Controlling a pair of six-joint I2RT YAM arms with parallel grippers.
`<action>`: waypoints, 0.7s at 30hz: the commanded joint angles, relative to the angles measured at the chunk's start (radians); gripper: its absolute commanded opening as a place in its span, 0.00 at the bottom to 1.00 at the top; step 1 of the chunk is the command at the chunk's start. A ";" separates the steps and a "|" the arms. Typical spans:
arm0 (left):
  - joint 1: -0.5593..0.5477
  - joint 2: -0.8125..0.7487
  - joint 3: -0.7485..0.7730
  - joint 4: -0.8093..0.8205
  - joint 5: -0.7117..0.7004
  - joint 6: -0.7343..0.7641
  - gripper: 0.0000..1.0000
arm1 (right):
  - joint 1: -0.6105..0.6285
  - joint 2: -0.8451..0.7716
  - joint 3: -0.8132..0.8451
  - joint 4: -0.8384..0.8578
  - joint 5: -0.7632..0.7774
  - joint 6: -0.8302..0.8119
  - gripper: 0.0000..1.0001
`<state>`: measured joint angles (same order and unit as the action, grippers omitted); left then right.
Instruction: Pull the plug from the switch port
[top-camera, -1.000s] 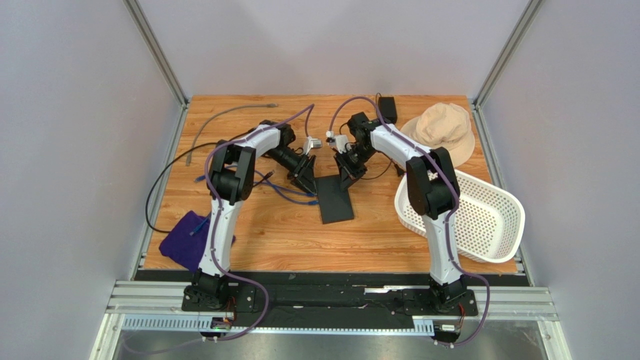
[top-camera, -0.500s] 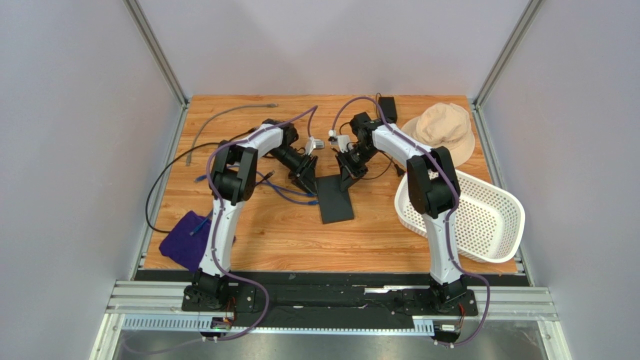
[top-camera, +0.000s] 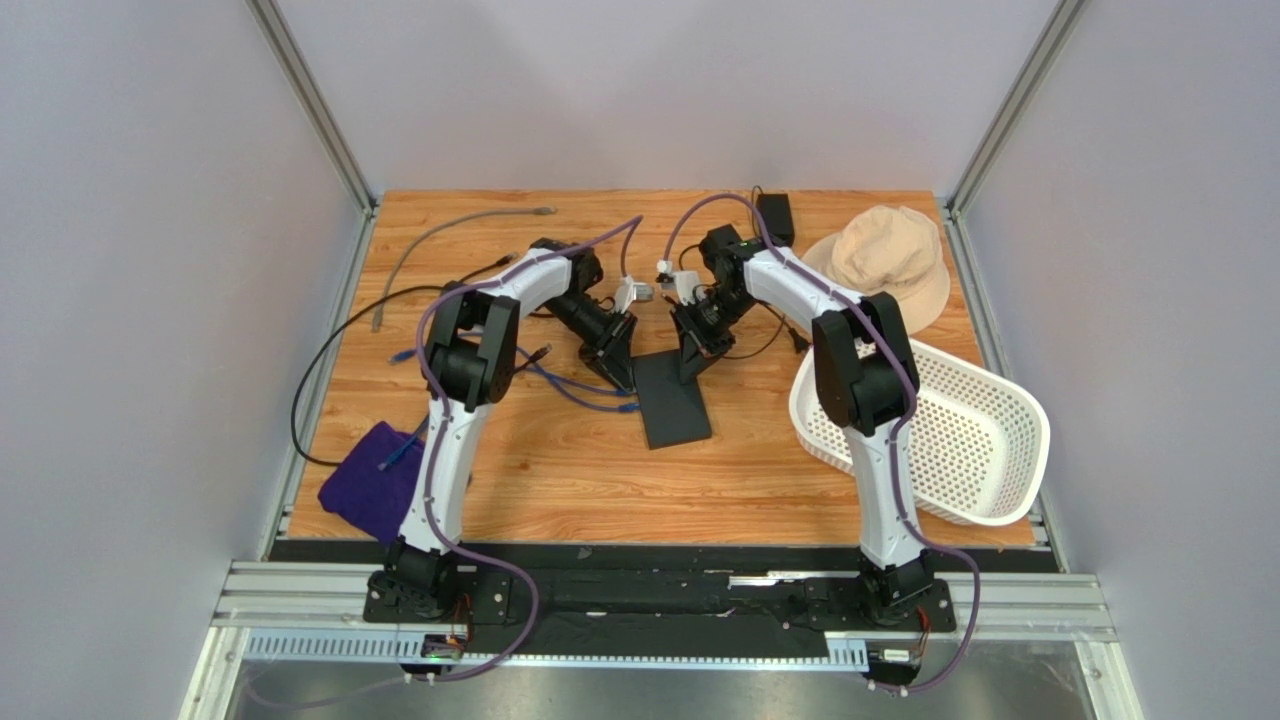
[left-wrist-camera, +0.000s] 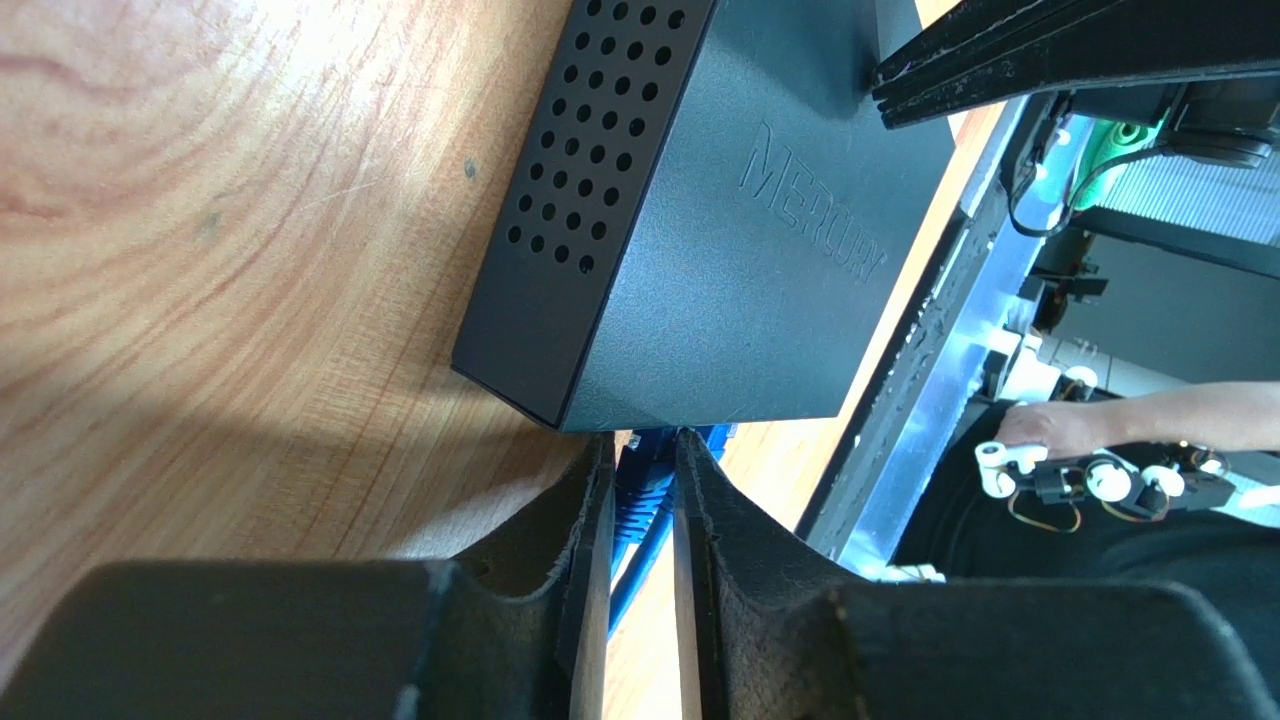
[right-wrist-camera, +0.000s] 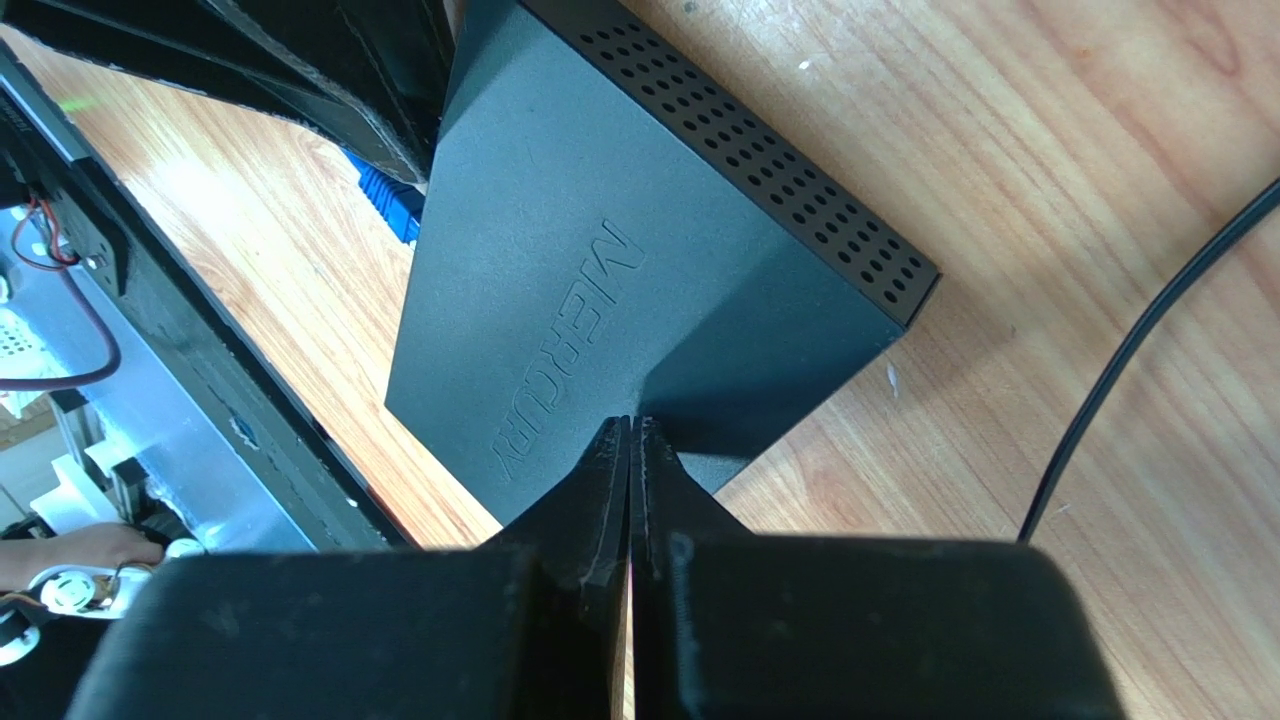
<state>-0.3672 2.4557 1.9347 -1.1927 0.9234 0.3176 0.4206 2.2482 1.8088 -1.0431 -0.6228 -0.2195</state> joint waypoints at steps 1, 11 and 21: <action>-0.027 0.014 0.029 0.004 -0.015 -0.018 0.00 | -0.002 0.056 0.001 0.031 0.074 -0.014 0.00; -0.012 0.045 0.069 -0.102 0.006 0.012 0.00 | -0.003 0.051 -0.003 0.032 0.081 -0.014 0.00; 0.017 0.063 0.087 -0.192 0.113 0.104 0.00 | -0.003 0.051 -0.006 0.031 0.092 -0.017 0.00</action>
<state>-0.3660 2.4950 1.9781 -1.2751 0.9634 0.3779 0.4175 2.2524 1.8130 -1.0534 -0.6296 -0.2138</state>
